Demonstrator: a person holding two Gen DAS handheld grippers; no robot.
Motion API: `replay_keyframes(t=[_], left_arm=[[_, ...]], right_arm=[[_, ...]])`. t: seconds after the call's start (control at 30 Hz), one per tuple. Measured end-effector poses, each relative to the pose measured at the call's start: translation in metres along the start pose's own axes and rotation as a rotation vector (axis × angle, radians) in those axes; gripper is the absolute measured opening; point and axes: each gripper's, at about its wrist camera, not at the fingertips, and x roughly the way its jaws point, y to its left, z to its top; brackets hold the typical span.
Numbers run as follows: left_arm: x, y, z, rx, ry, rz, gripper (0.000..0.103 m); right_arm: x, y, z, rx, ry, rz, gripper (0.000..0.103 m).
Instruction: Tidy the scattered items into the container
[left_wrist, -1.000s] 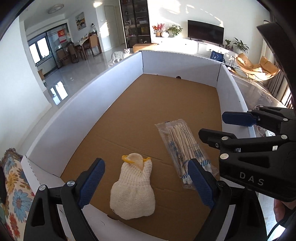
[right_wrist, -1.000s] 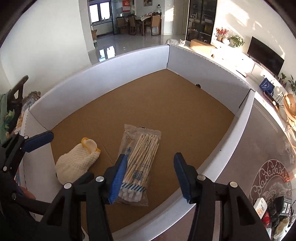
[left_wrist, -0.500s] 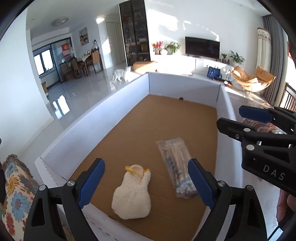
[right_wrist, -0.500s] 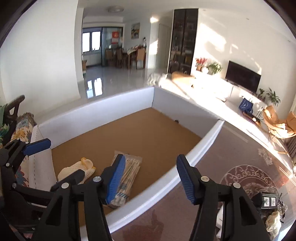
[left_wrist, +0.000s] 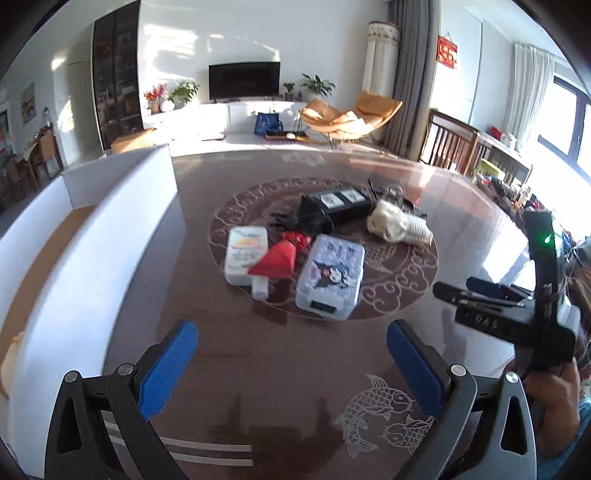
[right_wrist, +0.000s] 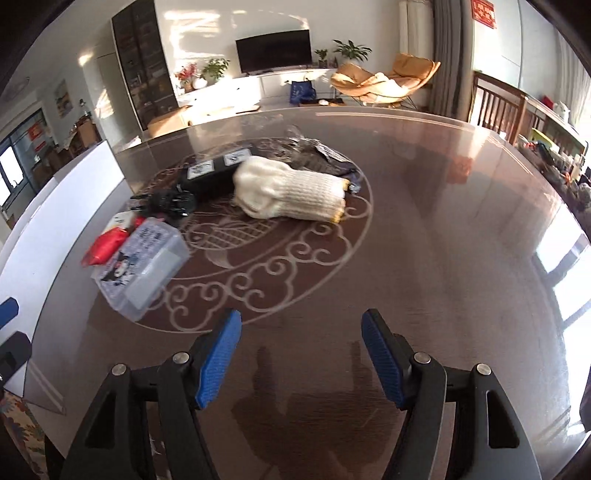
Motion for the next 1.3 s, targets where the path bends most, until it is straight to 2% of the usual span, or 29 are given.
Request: replay_keyframes(t=[0.1,0.27,0.33,0.43,0.77,1.3], left_arm=[[0.032,-0.006,-0.01,0.014,0.077,0.029,0.103],[0.06,0.001,-0.016,0.001,0.157,0.061,0.103],[0.064,0.002,-0.014,0.006,0.159,0.062,0.103],[0.071,0.003,-0.005,0.004,0.136,0.061,0.103],[0.115,0.004,0.051,0.019,0.112,0.046,0.103],[0.116,0.003,0.052,0.019,0.112,0.046,0.103]], right_arm=[[0.01,-0.012,-0.001,0.012,0.059,-0.026,0.069],[0.01,-0.006,-0.002,-0.034,0.021,-0.064,0.072],[0.01,-0.004,-0.003,-0.041,0.001,-0.071,0.078],[0.014,-0.002,-0.001,-0.04,0.003,-0.068,0.081],[0.014,-0.001,0.002,-0.042,0.006,-0.066,0.083],[0.014,0.0,0.001,-0.041,0.006,-0.067,0.083]])
